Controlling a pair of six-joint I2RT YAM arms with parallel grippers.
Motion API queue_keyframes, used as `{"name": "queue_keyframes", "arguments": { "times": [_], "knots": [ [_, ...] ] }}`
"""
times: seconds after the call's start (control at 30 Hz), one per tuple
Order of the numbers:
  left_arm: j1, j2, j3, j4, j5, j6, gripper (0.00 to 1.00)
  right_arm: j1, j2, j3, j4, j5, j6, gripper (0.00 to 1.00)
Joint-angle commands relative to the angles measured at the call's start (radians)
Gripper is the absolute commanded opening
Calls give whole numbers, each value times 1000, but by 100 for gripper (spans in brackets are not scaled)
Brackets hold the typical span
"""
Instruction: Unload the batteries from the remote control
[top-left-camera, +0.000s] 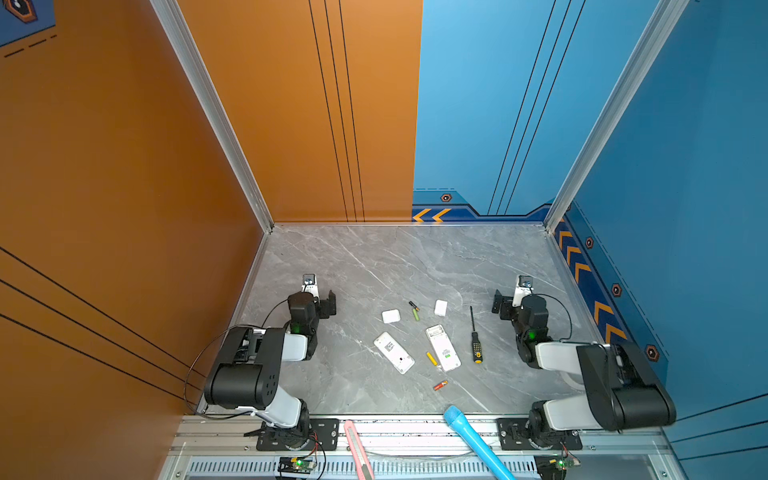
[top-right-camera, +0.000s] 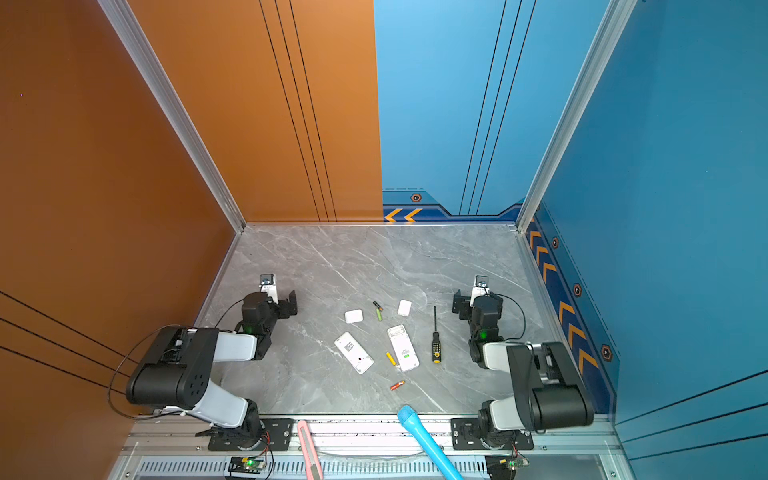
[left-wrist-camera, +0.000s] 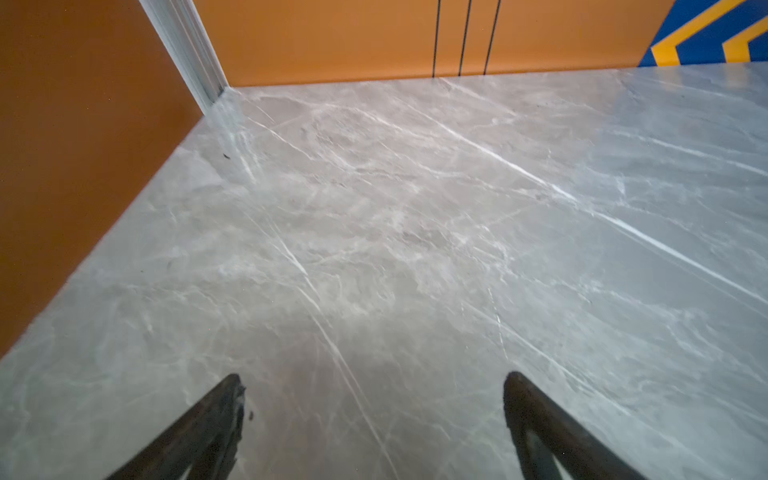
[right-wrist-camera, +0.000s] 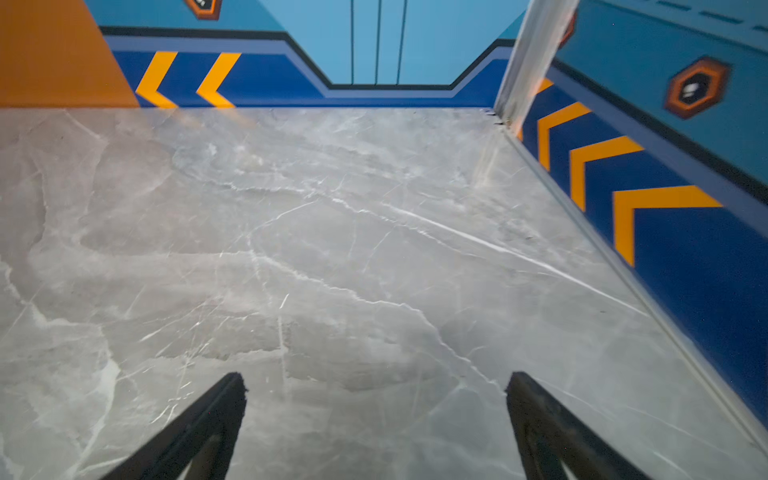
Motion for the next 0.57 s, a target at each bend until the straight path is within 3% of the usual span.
{"name": "queue_keyframes", "arguments": {
  "times": [0.0,0.03,0.07,0.13,0.2,0.53],
  "knots": [
    [13,7,22,58,44,-3,98,-51,11,54,-17,33,65,100],
    [19,-9,48,-32,51,-8,98,-37,24,57,-10,57,55,100],
    [18,-7,45,-17,48,-8,98,-20,46,43,63,85,42,100],
    [17,8,35,30,49,-6,98,-21,20,62,-25,81,44,100],
    [18,4,37,18,49,-7,98,-10,36,48,36,100,35,100],
    [17,-2,32,18,51,-7,98,-25,24,51,10,79,47,100]
  ]
}}
